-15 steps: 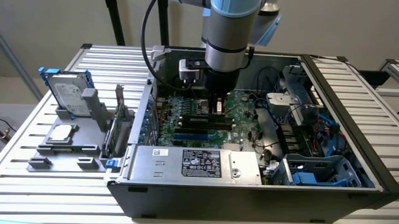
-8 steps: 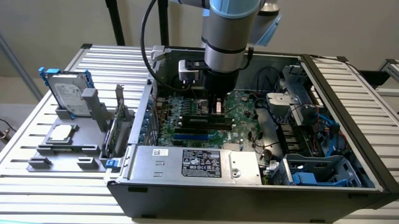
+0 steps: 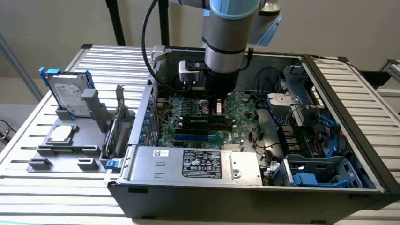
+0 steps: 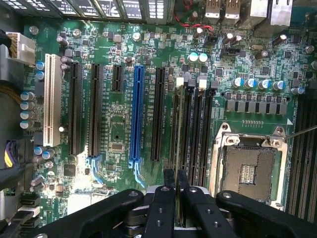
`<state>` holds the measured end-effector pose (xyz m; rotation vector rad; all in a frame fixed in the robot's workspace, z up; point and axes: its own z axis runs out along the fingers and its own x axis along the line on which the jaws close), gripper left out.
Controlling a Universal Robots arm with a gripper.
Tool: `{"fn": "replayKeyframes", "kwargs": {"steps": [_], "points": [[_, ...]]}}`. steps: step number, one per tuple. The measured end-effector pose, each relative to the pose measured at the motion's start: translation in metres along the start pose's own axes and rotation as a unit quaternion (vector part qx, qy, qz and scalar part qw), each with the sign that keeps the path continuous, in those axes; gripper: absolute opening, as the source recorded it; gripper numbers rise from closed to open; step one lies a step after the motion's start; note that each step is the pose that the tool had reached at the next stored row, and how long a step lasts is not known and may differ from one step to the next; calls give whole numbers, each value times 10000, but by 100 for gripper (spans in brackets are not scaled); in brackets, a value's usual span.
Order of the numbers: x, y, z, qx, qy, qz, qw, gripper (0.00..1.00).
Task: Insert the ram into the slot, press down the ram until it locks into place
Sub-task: 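Insert the ram into the slot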
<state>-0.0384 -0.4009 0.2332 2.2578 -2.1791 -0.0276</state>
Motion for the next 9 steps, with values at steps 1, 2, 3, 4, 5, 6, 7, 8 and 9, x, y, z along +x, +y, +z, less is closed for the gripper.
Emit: {"fn": "replayKeyframes", "kwargs": {"steps": [1,2,3,4,5,6,7,8,9], "points": [[-2,0,3,0,5,-1,10000,13],[-5,0,7,0,10,-2,10000,13],[-9,0,11,0,15,-4,10000,13],[-12,0,14,0,21,-6,10000,13],[-15,0,17,-1,28,-8,10000,13],[-18,-1,20,-1,34,-10,10000,13],[-21,-1,22,-1,42,-14,10000,13],[-23,-1,23,-2,51,-17,10000,13],[-25,-1,23,-2,57,-20,10000,13]]}}
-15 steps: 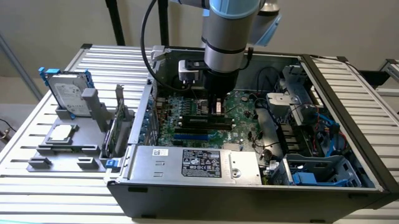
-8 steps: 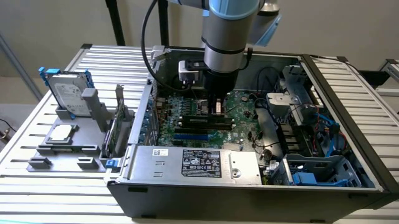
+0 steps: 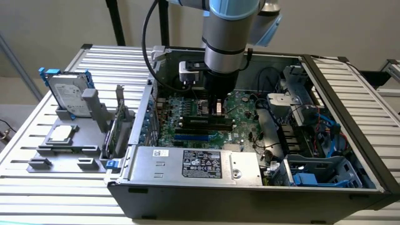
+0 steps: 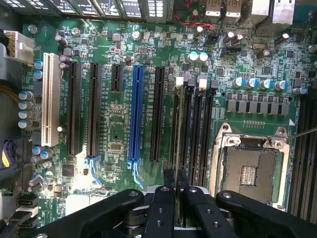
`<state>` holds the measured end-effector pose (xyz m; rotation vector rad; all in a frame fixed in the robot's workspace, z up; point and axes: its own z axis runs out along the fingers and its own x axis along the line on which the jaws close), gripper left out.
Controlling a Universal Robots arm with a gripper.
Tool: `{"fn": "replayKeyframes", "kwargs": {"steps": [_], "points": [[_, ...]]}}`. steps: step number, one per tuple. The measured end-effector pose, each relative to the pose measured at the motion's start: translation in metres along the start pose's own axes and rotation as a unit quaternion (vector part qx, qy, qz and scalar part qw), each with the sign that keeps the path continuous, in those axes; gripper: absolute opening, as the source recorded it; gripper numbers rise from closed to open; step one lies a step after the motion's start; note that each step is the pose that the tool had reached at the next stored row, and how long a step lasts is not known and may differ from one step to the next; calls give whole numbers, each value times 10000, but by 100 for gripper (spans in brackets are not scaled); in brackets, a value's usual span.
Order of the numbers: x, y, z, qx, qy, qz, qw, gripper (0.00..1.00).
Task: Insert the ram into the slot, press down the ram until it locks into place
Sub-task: 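Insert the ram into the slot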
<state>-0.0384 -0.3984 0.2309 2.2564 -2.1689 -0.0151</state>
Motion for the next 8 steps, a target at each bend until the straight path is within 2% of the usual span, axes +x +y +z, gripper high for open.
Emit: {"fn": "replayKeyframes", "kwargs": {"steps": [8], "points": [[-7,-3,2,0,12,-22,10000,13]]}}
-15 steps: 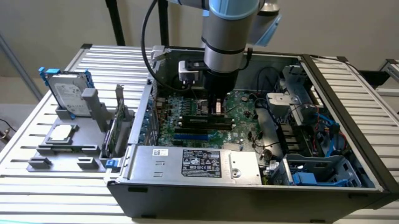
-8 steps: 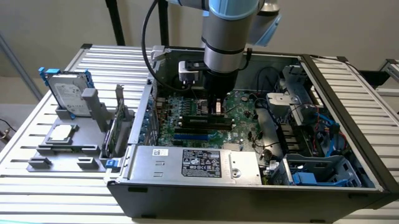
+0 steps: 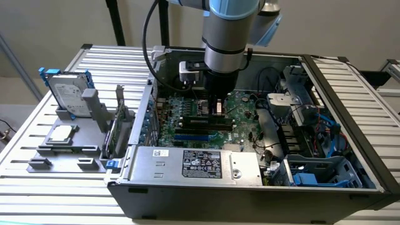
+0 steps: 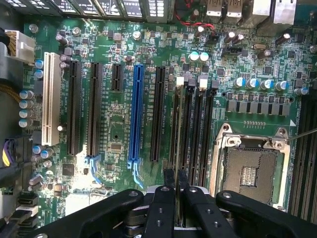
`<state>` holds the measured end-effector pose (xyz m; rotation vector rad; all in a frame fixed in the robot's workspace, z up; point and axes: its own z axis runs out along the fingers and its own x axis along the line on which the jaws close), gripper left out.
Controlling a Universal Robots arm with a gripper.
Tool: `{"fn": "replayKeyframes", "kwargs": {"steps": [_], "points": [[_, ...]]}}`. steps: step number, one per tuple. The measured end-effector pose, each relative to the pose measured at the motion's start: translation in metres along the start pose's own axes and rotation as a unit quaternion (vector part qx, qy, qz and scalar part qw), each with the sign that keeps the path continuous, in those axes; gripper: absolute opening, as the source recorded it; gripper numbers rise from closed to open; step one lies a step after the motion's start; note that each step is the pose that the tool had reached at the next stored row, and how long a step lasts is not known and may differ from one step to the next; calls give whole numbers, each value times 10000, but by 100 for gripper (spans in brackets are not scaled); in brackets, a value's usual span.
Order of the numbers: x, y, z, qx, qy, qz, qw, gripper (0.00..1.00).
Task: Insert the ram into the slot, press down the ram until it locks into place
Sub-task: 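Insert the ram into the slot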
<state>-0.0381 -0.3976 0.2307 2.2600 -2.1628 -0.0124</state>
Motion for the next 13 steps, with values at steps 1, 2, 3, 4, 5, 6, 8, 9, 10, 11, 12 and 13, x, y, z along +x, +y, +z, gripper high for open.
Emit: {"fn": "replayKeyframes", "kwargs": {"steps": [1,2,3,4,5,6,8,9,10,11,12,13], "points": [[0,-2,0,0,1,0,10000,13],[0,-5,0,0,2,0,10000,13],[0,-7,0,0,2,0,10000,13],[0,-9,1,0,2,0,10000,13],[0,-11,2,-1,3,-1,10000,13],[2,-11,6,0,3,0,10000,13],[3,-11,8,0,3,0,10000,13],[4,-11,10,0,2,0,10000,13],[6,-11,12,0,2,0,10000,13],[7,-11,13,0,2,0,10000,13],[9,-11,15,0,2,0,10000,13],[10,-11,16,0,3,0,10000,13]]}}
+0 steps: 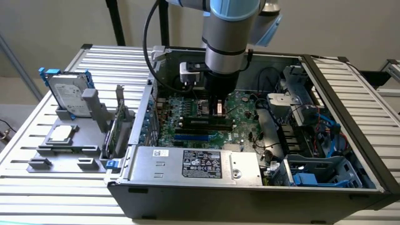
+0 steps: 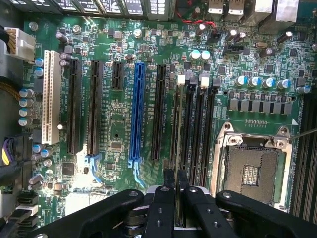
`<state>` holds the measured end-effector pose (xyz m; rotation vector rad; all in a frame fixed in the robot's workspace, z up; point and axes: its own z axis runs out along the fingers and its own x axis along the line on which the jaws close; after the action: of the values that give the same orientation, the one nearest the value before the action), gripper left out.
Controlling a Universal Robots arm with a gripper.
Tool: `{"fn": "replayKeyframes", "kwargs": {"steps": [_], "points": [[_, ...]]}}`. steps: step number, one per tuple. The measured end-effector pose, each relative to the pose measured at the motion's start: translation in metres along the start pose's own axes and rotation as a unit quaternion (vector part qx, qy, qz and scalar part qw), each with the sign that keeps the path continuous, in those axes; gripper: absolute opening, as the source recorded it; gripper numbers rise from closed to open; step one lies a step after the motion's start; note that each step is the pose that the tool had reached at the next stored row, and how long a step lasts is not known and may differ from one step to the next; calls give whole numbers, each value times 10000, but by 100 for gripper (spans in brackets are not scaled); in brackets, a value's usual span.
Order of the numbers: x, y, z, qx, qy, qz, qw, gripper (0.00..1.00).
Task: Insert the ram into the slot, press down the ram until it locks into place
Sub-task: 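Insert the ram into the slot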
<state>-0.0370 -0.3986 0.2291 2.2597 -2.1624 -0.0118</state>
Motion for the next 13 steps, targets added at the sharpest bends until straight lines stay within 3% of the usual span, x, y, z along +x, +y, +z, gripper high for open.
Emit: {"fn": "replayKeyframes", "kwargs": {"steps": [13], "points": [[2,0,31,0,0,0,10000,13]]}}
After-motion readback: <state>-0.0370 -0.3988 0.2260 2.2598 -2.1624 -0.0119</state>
